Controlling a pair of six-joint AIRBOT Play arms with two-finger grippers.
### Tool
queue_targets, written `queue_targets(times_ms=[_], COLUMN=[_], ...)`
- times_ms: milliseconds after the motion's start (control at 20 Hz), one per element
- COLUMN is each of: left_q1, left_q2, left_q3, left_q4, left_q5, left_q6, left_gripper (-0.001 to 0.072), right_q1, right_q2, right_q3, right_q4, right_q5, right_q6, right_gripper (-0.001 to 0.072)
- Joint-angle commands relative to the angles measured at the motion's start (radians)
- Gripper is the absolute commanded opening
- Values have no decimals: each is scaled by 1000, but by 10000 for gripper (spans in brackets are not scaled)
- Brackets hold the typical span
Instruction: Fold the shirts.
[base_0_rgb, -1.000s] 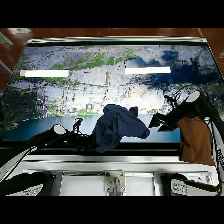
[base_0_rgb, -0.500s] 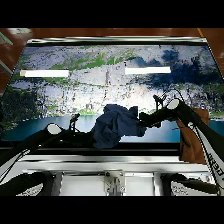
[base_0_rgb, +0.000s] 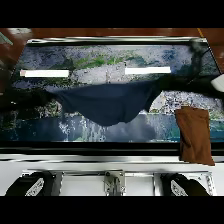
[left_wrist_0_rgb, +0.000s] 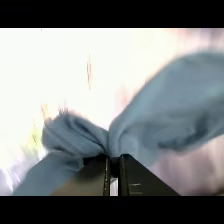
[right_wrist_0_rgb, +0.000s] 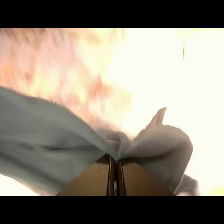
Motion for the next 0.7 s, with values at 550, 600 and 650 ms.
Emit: queue_targets(times_ms=[550, 600, 650], left_q1=[103, 103, 103], left_q2=[75, 75, 77], left_q3=[564, 520, 460], left_q4=[107, 113, 119], left_q5=[-318, -363, -408], left_q6=[-23, -23, -23], left_gripper=[41, 41, 41], right_q1=[-18, -18, -18], right_q2=[279, 248, 212], right_q3=[339, 339, 339], right_q4=[-109, -111, -125], right_q5=[-71, -76, -71], right_q6=[69, 67, 67], right_gripper=[74, 74, 74])
